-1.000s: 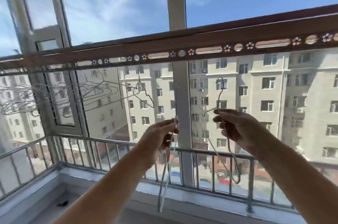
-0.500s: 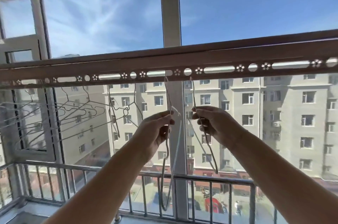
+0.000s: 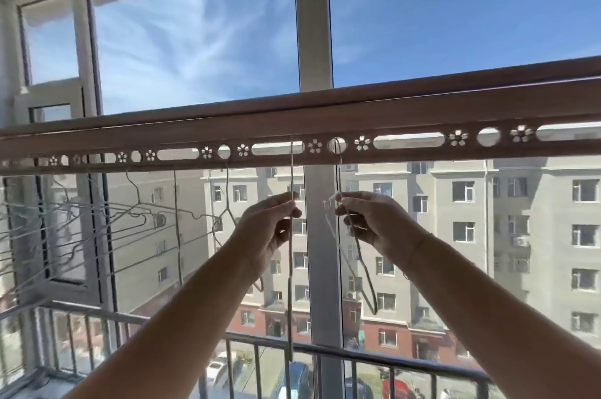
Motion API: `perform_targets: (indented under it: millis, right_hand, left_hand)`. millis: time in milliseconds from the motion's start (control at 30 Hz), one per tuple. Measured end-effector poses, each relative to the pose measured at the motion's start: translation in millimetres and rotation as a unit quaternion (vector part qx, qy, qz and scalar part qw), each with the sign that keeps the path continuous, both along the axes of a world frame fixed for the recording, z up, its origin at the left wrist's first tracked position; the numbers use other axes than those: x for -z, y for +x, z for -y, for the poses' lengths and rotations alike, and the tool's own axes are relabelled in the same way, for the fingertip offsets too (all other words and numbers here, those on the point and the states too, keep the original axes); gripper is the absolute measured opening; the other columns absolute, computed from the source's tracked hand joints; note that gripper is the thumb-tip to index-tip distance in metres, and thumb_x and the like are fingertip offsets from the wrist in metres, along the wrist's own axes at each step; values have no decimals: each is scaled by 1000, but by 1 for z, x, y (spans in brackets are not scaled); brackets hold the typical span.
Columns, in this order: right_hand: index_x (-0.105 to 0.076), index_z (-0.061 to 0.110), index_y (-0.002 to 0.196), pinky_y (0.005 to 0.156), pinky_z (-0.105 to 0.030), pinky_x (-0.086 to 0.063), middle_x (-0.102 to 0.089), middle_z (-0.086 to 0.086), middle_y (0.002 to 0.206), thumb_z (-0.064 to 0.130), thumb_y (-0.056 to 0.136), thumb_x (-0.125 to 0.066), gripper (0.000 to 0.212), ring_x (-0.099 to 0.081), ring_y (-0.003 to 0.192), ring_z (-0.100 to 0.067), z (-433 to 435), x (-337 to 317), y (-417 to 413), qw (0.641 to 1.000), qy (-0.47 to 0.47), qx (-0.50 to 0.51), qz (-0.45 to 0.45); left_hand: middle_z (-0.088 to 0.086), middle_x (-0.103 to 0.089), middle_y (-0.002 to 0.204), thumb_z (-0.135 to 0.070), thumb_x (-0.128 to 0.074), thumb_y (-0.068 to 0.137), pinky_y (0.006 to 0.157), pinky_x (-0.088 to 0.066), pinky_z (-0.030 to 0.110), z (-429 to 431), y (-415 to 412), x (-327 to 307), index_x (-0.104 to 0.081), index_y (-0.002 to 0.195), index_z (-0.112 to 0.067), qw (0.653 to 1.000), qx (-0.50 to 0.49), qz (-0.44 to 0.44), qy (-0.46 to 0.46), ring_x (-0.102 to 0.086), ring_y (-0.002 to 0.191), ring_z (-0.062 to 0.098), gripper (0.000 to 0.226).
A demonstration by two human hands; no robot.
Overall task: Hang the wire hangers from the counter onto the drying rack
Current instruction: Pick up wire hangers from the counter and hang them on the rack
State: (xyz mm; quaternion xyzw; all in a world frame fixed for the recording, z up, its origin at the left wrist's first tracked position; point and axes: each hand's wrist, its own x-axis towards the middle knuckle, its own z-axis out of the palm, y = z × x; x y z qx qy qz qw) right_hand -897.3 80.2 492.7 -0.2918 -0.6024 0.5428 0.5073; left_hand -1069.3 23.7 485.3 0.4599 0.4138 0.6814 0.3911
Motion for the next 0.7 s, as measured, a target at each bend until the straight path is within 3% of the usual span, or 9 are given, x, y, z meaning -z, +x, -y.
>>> perform_targets:
  millis: [233,467,700]
  right_hand:
    - [-63,4,106,59,-23,-43,-64,-4,77,9,89,-54,20,-52,66,-11,-13,16,-9,1000,-24,-13,-6]
    - [-65,7,97,57,-22,-42,-63,-4,76,8,90,-53,14,-51,63,-11,-17,17,-10,1000,-24,-13,-16]
    - [-61,2,108,57,-22,-40,-62,-5,77,9,91,-50,21,-50,63,-12,-14,19,-8,999,-30,-7,-21]
  left_hand:
    - [4,-61,74,-4,-53,90,66,-41,24,-9,-4,7,-68,103,-8,1000,4,10,2,-47,67,11,20]
    - [6,-61,79,-4,-51,91,56,-45,18,-15,-5,10,-65,106,-1,999,16,-1,-35,-49,67,11,21]
    - [5,-60,76,-10,-52,92,57,-43,20,-15,-10,16,-65,109,-3,999,5,7,-46,-48,65,10,22]
